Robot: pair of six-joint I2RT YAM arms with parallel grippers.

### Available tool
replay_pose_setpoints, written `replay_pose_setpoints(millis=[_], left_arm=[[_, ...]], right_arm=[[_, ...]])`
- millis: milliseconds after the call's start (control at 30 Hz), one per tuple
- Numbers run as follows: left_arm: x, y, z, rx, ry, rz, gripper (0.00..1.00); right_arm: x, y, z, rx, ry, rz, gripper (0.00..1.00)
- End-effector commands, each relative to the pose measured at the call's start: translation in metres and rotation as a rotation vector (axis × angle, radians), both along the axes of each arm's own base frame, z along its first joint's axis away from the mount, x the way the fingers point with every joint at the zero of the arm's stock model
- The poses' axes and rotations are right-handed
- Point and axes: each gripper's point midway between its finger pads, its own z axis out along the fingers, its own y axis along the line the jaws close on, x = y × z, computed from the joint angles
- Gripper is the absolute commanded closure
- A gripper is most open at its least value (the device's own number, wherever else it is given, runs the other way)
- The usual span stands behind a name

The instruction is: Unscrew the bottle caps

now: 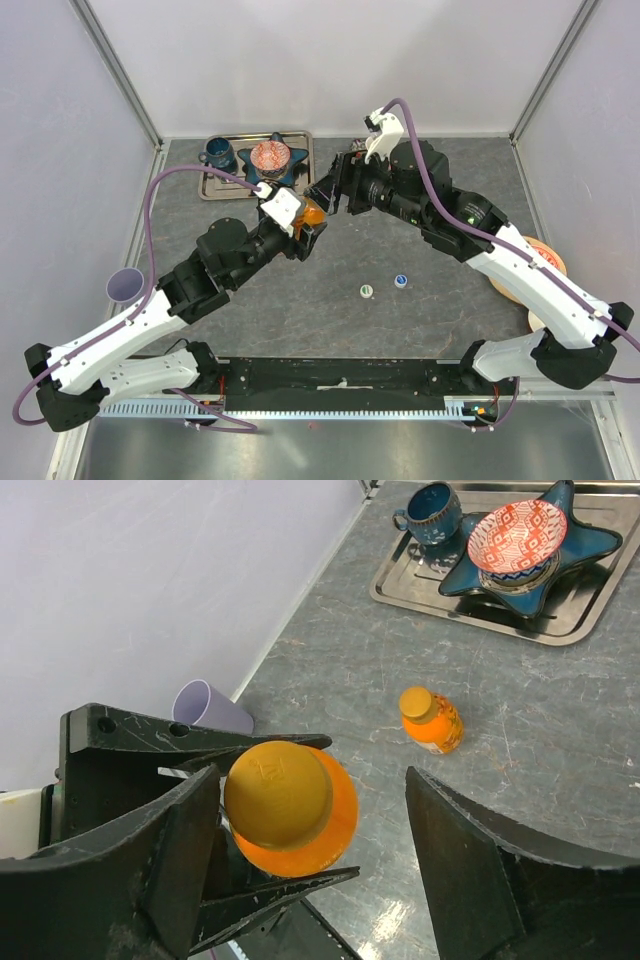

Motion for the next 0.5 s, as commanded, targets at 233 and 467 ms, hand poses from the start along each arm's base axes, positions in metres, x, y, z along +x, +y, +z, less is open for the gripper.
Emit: replay_pose_setpoints(millis=[233, 467], left_arm=[[0.003, 0.000, 0.012, -0.011, -0.061, 0.011, 0.70], [0.002, -0.001, 0.011, -0.012, -0.060, 0.003, 0.70]], right_arm=[[0.003, 0.003, 0.014, 0.040, -0.037, -0.008, 0.30], [0.000, 0.005, 0.008, 0.033, -0.031, 0.017, 0.43]])
